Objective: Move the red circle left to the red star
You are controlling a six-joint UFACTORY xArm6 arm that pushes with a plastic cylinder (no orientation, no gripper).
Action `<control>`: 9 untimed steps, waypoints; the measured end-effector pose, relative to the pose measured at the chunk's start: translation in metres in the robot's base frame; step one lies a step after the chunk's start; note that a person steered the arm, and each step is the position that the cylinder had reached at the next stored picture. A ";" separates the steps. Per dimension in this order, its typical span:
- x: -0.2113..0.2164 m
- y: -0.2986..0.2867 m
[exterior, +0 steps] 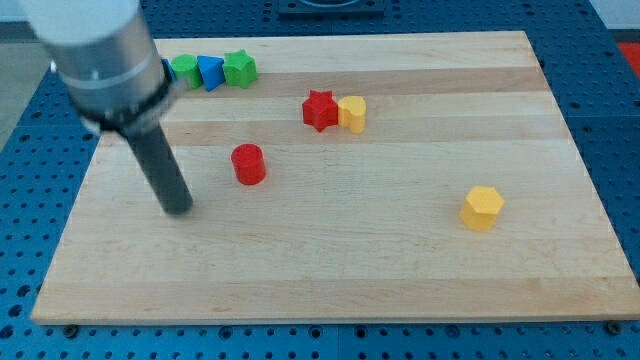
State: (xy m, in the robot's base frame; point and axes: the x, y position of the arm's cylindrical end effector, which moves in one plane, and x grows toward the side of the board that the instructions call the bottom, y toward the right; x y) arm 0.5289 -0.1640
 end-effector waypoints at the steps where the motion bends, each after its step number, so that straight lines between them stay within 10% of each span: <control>1: 0.006 0.049; 6: -0.129 0.060; 9: -0.098 0.031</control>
State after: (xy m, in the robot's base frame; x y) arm 0.4308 -0.1334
